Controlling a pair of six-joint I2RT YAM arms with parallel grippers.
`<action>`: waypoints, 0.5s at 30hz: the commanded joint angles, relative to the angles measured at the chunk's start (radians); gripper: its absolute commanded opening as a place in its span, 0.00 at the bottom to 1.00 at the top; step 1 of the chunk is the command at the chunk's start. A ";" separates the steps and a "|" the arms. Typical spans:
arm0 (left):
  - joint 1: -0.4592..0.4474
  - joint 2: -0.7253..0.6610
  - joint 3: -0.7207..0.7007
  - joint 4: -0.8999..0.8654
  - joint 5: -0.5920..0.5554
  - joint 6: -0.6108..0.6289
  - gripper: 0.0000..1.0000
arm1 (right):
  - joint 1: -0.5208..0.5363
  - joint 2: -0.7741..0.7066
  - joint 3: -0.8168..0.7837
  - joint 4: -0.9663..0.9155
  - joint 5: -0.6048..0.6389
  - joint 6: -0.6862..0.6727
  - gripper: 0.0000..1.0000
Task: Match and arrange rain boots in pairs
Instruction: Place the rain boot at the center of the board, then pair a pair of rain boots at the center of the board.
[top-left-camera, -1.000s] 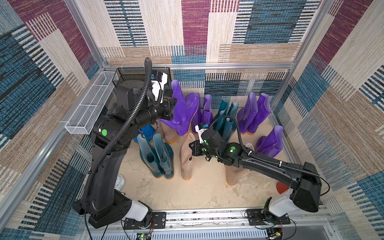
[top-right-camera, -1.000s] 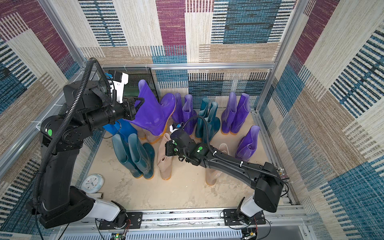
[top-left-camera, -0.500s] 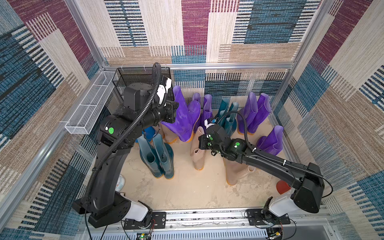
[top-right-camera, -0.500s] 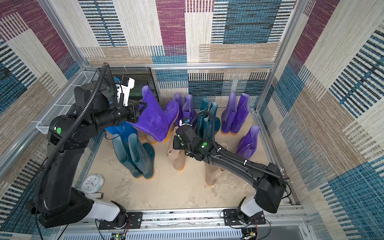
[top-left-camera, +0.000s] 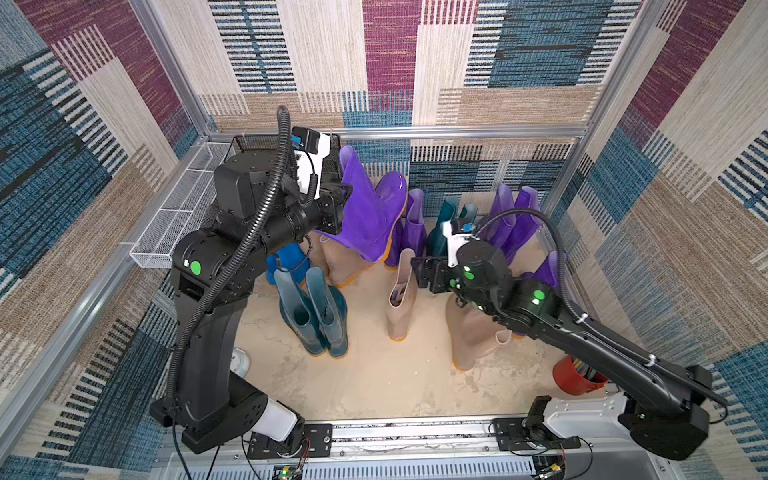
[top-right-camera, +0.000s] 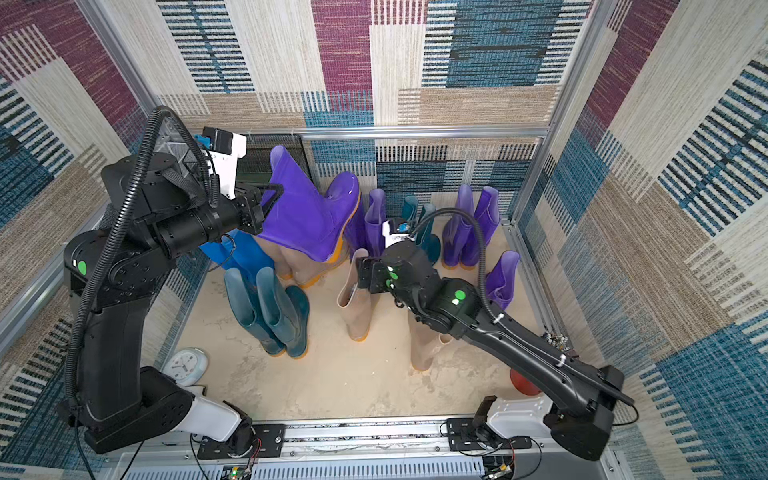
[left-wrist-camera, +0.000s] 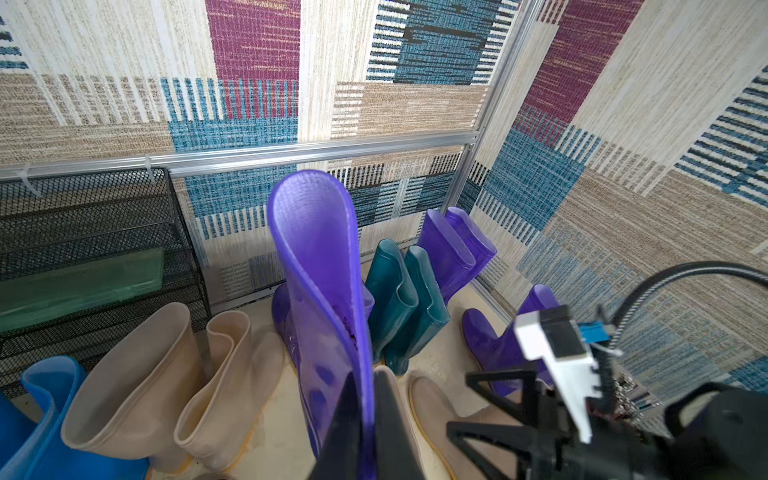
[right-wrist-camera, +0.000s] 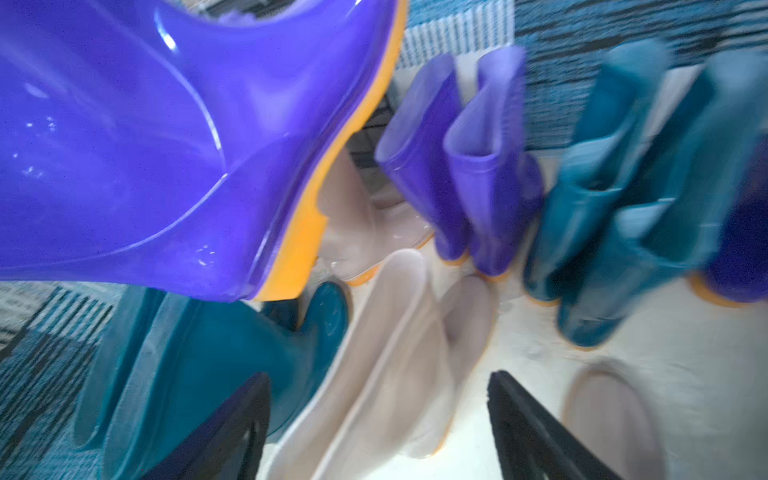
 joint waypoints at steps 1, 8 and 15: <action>0.001 0.006 0.012 0.081 0.083 0.009 0.00 | -0.068 -0.101 -0.025 -0.179 0.135 -0.013 0.90; 0.001 0.013 0.041 0.087 0.161 0.003 0.00 | -0.236 -0.255 -0.128 -0.347 -0.010 -0.038 0.95; 0.001 0.002 0.020 0.090 0.194 -0.013 0.00 | -0.249 -0.358 -0.333 -0.256 -0.264 -0.019 0.95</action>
